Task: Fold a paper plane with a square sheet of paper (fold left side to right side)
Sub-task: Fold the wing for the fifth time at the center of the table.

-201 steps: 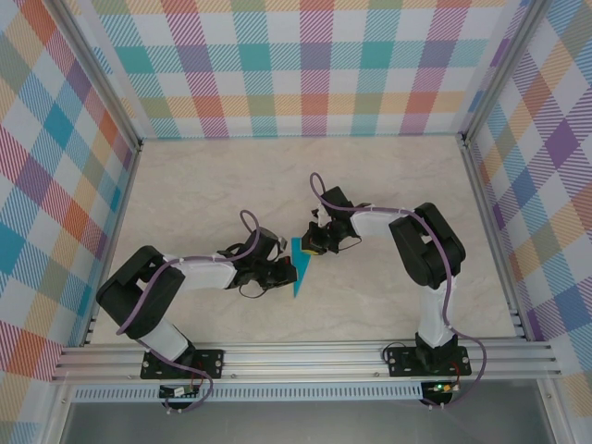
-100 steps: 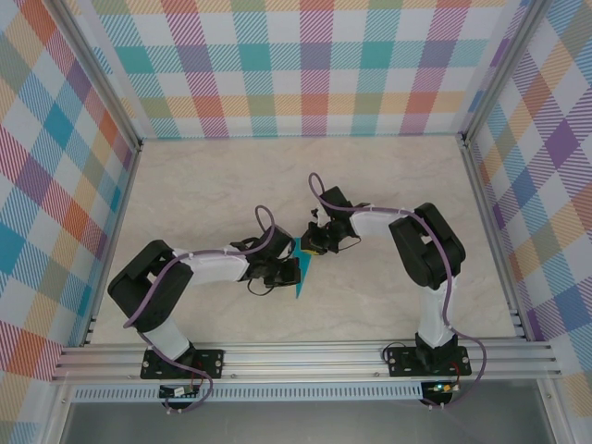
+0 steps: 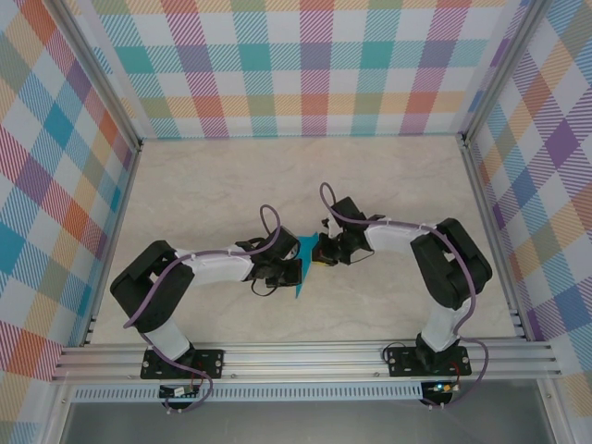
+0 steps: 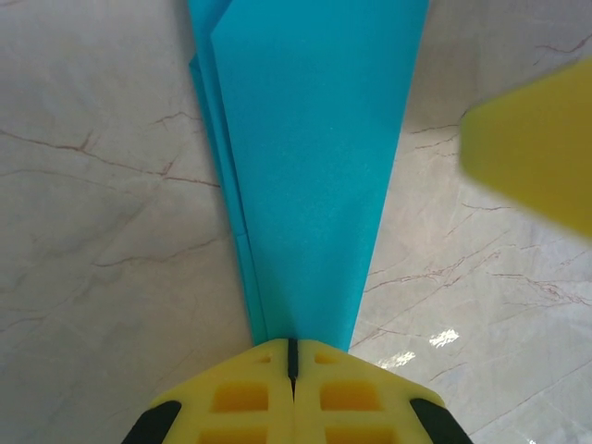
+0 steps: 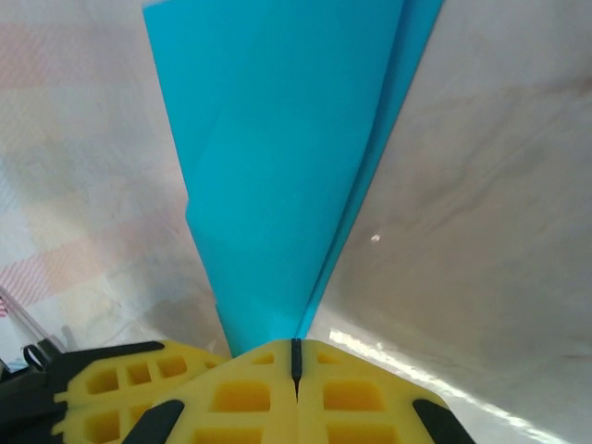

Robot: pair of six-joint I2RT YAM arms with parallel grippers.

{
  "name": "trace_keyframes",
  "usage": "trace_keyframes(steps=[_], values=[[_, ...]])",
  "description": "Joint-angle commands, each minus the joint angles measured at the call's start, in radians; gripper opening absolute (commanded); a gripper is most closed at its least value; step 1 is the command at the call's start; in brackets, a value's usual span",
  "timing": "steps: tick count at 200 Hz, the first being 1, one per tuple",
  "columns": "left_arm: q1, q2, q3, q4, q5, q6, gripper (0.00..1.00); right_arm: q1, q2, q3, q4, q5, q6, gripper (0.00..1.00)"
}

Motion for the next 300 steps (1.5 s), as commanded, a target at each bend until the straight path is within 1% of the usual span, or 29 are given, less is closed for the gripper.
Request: trace_keyframes(steps=[1, 60, 122, 242, 300], values=[[-0.007, 0.045, -0.018, -0.143, -0.057, -0.009, 0.0, 0.027, 0.025, 0.001, 0.098, -0.056, 0.043, 0.0], [-0.009, 0.046, -0.016, -0.149, -0.065, -0.012, 0.0, 0.048, 0.079, 0.018, 0.095, -0.036, 0.047, 0.0], [-0.008, 0.053, -0.021, -0.153, -0.062, -0.016, 0.0, 0.035, 0.111, 0.039, 0.019, 0.105, -0.061, 0.0], [-0.009, 0.059, -0.027, -0.152, -0.06, -0.02, 0.0, -0.044, 0.162, 0.126, 0.024, 0.106, -0.122, 0.0], [-0.009, 0.056, -0.029, -0.151, -0.058, -0.02, 0.0, -0.12, 0.209, 0.174, 0.024, 0.081, -0.156, 0.0]])
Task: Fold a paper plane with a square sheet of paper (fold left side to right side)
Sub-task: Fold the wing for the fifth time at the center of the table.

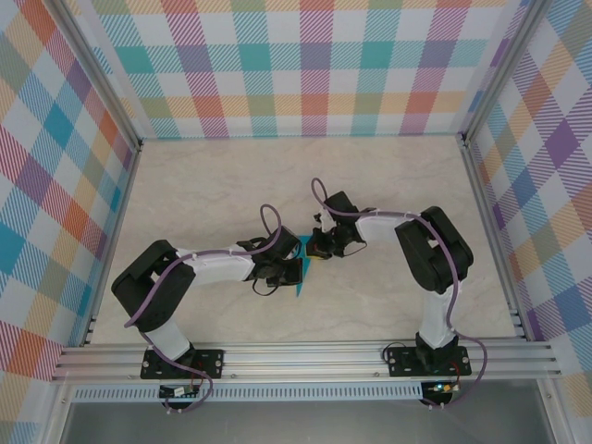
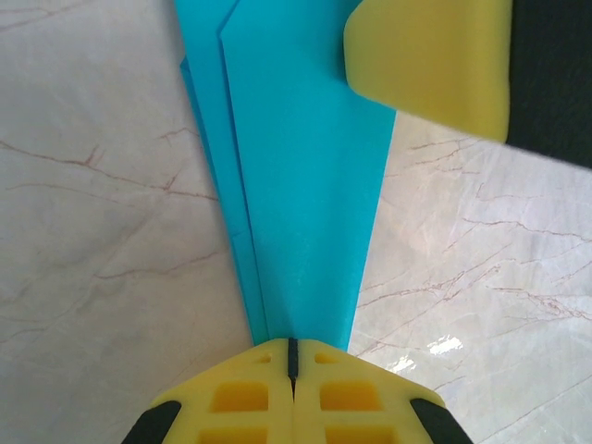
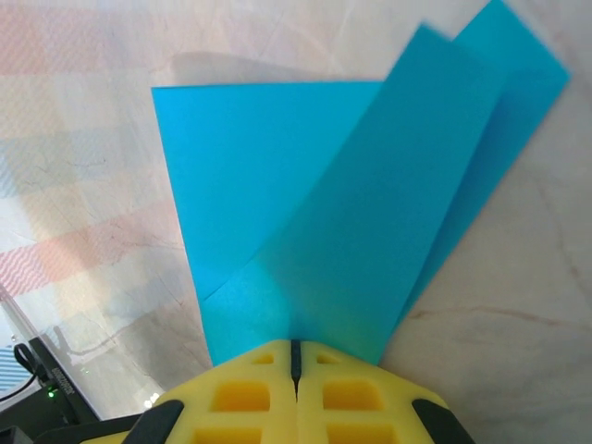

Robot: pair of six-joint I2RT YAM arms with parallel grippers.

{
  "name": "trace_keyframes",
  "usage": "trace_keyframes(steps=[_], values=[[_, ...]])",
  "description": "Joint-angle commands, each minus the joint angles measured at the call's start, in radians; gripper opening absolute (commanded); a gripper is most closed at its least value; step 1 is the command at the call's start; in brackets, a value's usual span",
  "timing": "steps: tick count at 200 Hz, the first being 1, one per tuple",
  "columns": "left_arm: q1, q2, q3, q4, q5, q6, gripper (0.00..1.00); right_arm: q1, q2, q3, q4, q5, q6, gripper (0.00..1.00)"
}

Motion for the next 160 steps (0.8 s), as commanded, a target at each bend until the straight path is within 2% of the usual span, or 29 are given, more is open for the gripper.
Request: trace_keyframes(steps=[1, 72, 160], values=[[-0.003, 0.049, -0.036, -0.152, -0.039, -0.003, 0.0, -0.068, 0.052, 0.042, 0.019, 0.12, -0.045, 0.0], [-0.005, 0.042, -0.041, -0.153, -0.04, -0.006, 0.0, -0.134, 0.104, 0.117, -0.02, 0.114, -0.08, 0.0], [-0.003, 0.017, -0.031, -0.163, -0.041, 0.009, 0.0, -0.161, 0.133, 0.161, -0.046, 0.092, -0.085, 0.0]])
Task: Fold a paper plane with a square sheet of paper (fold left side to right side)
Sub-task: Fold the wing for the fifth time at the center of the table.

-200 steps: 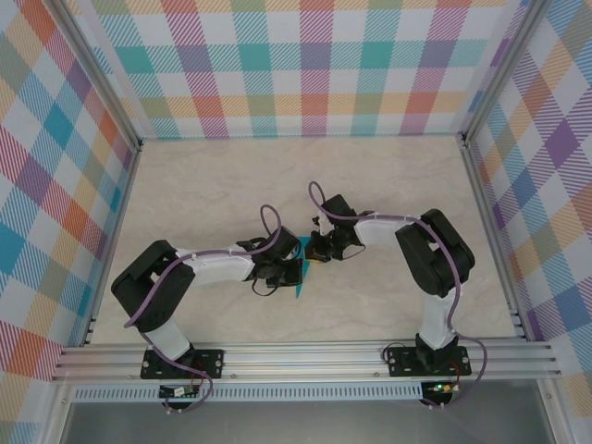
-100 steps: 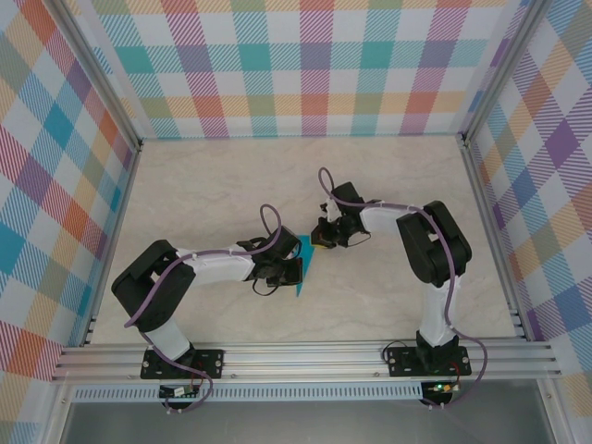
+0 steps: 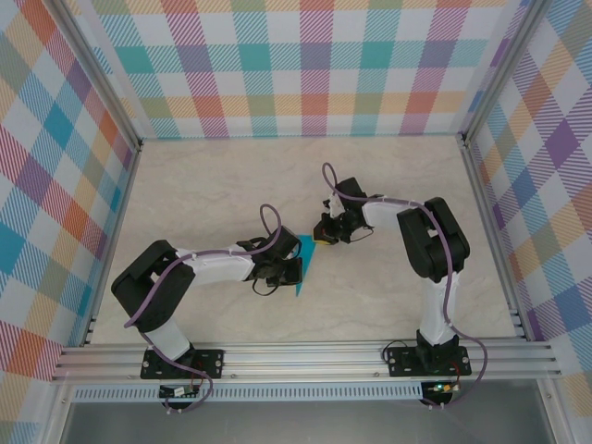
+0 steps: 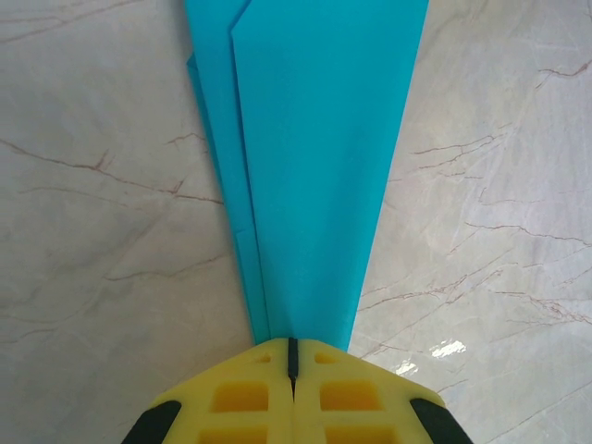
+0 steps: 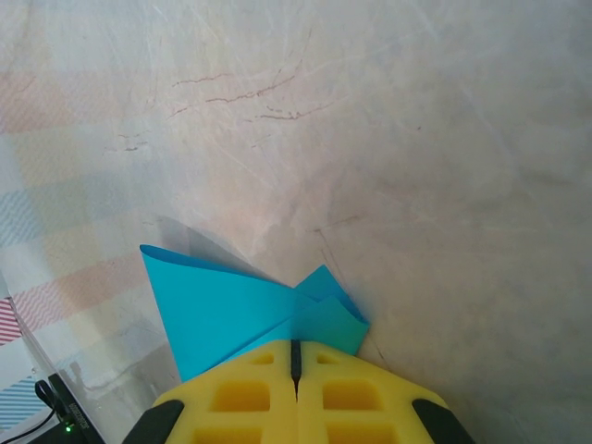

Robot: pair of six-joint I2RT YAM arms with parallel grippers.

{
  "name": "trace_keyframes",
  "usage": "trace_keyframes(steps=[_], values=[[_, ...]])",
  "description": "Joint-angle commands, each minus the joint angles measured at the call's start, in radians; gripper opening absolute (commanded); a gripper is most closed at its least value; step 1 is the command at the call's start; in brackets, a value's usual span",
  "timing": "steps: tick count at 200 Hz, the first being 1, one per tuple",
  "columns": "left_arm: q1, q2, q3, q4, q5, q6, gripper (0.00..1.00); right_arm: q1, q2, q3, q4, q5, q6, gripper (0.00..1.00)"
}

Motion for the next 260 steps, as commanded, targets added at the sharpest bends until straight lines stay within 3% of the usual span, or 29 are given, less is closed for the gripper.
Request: trace_keyframes(steps=[1, 67, 110, 137, 186, 260], values=[[-0.003, 0.02, -0.032, -0.16, -0.032, 0.009, 0.0, -0.056, 0.047, 0.034, 0.016, 0.125, -0.023, 0.0], [-0.003, 0.029, -0.038, -0.148, -0.03, 0.005, 0.0, -0.098, 0.048, 0.112, -0.026, 0.105, -0.037, 0.0], [-0.003, 0.023, -0.035, -0.139, -0.027, 0.0, 0.0, -0.08, -0.147, -0.022, 0.02, 0.09, -0.019, 0.0], [-0.003, 0.023, -0.033, -0.139, -0.028, 0.001, 0.0, -0.018, -0.196, -0.107, 0.068, 0.04, 0.018, 0.0], [-0.003, 0.027, -0.027, -0.138, -0.024, 0.004, 0.0, 0.065, -0.1, -0.099, 0.14, 0.013, 0.087, 0.0], [0.006, -0.101, 0.023, -0.133, 0.001, 0.071, 0.0, 0.07, -0.002, -0.068, -0.006, 0.107, 0.073, 0.0]])
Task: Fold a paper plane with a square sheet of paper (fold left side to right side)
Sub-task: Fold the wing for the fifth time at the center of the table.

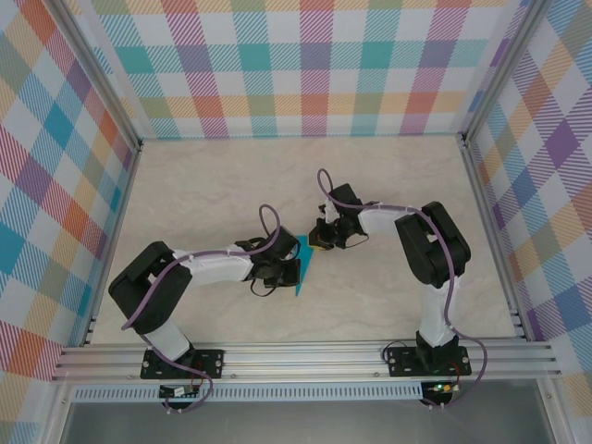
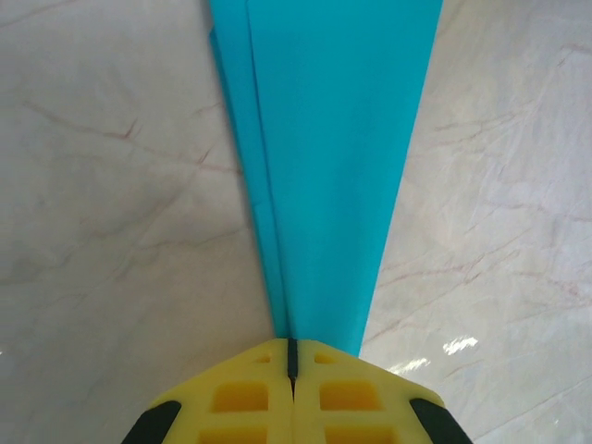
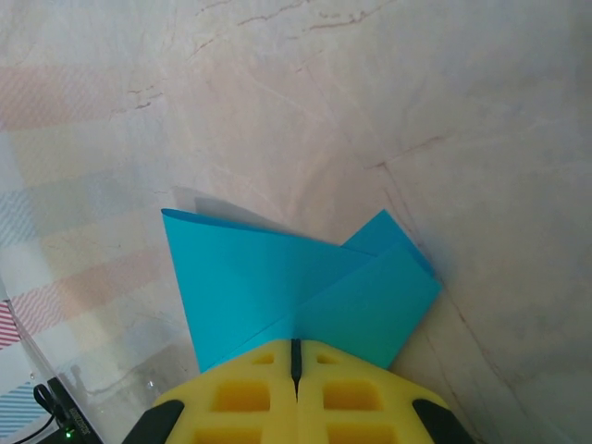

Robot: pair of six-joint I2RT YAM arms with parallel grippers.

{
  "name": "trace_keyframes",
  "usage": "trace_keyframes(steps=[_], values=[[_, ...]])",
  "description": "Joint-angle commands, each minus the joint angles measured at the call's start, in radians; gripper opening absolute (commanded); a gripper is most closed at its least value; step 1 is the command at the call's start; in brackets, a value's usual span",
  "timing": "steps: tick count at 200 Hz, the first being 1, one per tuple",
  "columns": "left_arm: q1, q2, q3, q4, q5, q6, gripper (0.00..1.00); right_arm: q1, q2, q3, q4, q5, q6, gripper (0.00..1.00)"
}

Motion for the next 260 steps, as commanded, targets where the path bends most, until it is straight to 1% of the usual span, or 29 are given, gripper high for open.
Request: trace_keyframes(steps=[1, 14, 19, 39, 71, 93, 108, 143, 178, 219, 260], values=[[0.006, -0.076, 0.023, -0.076, 0.004, 0.049, 0.0, -0.002, 0.042, 0.002, -0.077, 0.071, -0.009, 0.0], [0.016, -0.104, 0.022, -0.048, 0.043, 0.05, 0.0, -0.002, 0.039, 0.0, -0.083, 0.078, -0.013, 0.0], [0.019, -0.111, 0.023, -0.003, 0.063, 0.049, 0.0, -0.002, 0.037, 0.001, -0.087, 0.08, -0.014, 0.0], [0.025, -0.101, 0.029, 0.063, 0.13, 0.037, 0.0, -0.001, 0.033, 0.009, -0.096, 0.081, -0.018, 0.0], [0.041, -0.03, 0.055, 0.133, 0.196, 0.027, 0.0, -0.002, 0.031, 0.014, -0.104, 0.08, -0.018, 0.0], [0.062, 0.036, 0.072, 0.161, 0.216, 0.025, 0.0, -0.002, 0.034, 0.012, -0.106, 0.079, -0.018, 0.0], [0.08, 0.058, 0.059, 0.202, 0.229, 0.027, 0.0, -0.001, 0.034, 0.011, -0.105, 0.078, -0.017, 0.0], [0.092, 0.106, 0.043, 0.255, 0.31, 0.028, 0.0, -0.002, 0.036, 0.007, -0.103, 0.078, -0.015, 0.0], [0.095, 0.125, 0.03, 0.21, 0.29, 0.039, 0.0, -0.001, 0.036, 0.01, -0.111, 0.084, -0.017, 0.0], [0.104, 0.128, -0.021, 0.222, 0.264, 0.026, 0.0, -0.002, 0.032, 0.009, -0.115, 0.086, -0.017, 0.0], [0.111, 0.135, -0.061, 0.234, 0.288, 0.013, 0.0, -0.002, 0.032, 0.01, -0.123, 0.095, -0.02, 0.0]])
